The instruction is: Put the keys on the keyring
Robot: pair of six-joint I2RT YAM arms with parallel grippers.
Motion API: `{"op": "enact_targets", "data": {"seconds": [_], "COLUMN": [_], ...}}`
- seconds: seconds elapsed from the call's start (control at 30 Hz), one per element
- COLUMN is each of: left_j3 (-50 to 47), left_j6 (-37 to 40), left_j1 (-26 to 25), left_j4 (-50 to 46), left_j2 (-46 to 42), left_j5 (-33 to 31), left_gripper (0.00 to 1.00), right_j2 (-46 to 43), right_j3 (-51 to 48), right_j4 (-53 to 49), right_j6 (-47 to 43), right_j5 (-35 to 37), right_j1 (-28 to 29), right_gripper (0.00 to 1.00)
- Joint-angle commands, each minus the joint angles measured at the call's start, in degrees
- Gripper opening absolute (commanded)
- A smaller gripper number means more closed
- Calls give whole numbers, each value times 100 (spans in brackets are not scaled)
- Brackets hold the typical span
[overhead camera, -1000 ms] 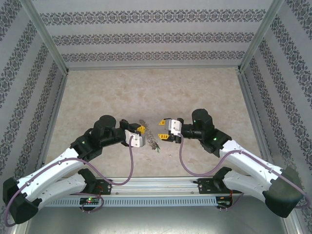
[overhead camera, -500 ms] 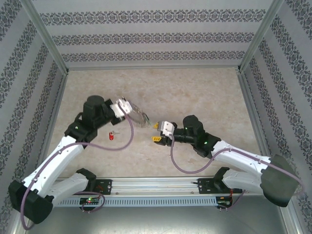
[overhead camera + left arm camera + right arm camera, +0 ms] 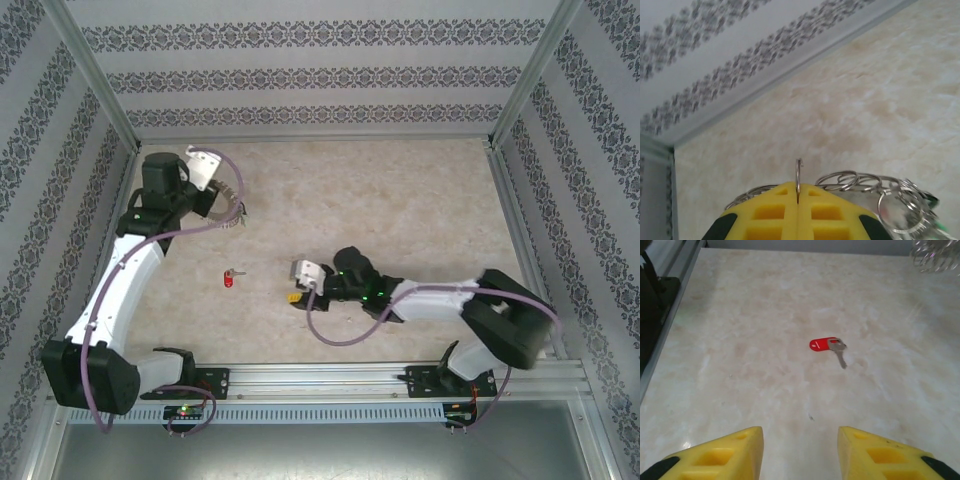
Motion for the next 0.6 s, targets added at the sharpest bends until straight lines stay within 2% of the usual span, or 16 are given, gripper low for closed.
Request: {"op": "enact_targets", "data": {"seconds": [0.0,0.1,0.2,0.3,0.37,0.47,0.57], "left_j3": [425,353,316,316,328,344,342], "left_j6": [-699,-924,-1052,-1152,-1216,-1309,-1390], "left_j1": [356,633,862,1117,1237,1326,1347], "left_j4": [-460,-435,-412,-420,-410,-389,-384], "left_j2": [42,4,-24,-23,-23,-23,-32], "left_j5": [71,118,126,260,373,500,616], "left_gripper": [0,0,0,0,0,0,0], "right_j2": [908,1878,2716,3294,3553,3957,4225], "right_j3": [792,1611,2646,3282,3700,4296,4632], "right_j4": [742,1047,428,224,-275,-1022,-1362], "right_j6": [149,724,1319,1255,1265,1278,1365], "right_j5": [171,1129,2157,2418,2382,2391,2491], "right_j1": [215,520,760,913,925,926,919], "right_gripper": [42,42,39,40,41,41,40]}}
